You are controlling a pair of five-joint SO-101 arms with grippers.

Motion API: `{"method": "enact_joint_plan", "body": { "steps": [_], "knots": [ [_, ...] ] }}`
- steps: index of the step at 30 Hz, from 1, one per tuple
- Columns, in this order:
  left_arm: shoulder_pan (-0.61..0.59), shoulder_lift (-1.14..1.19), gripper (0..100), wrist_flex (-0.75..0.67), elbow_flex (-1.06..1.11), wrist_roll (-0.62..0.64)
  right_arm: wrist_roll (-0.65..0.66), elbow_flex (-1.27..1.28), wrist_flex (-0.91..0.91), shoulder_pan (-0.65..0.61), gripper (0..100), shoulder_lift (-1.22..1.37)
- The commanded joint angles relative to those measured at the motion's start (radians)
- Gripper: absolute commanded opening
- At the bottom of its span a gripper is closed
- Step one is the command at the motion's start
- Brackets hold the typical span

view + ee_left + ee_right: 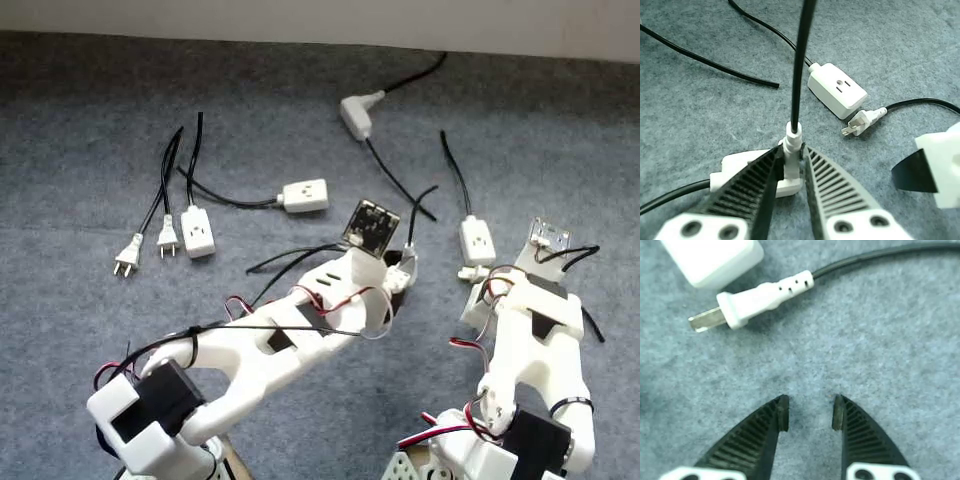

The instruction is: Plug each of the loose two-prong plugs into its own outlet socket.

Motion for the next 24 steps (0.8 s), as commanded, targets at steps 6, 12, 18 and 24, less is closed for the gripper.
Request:
{"method": "enact_joint_plan", "body": {
  "steps": [6, 12, 18, 24],
  "knots": [
    [-0.004, -0.028, 1, -0.012, -0.001, -0.028, -0.011, 0.002, -0.021, 0.018, 16.6, 0.007],
    [0.002, -0.028, 1, -0.012, 0.031, -0.224, -0.011, 0.002, -0.021, 0.018, 16.6, 0.007],
    [-0.002, -0.024, 1, -0.012, 0.031, -0.245, -0.011, 0.002, -0.022, 0.002, 16.6, 0.007],
    [-0.038, -0.021, 1, 0.057, 0.015, -0.190, -0.011, 0.002, -0.022, 0.001, 16.6, 0.007]
  ]
}}
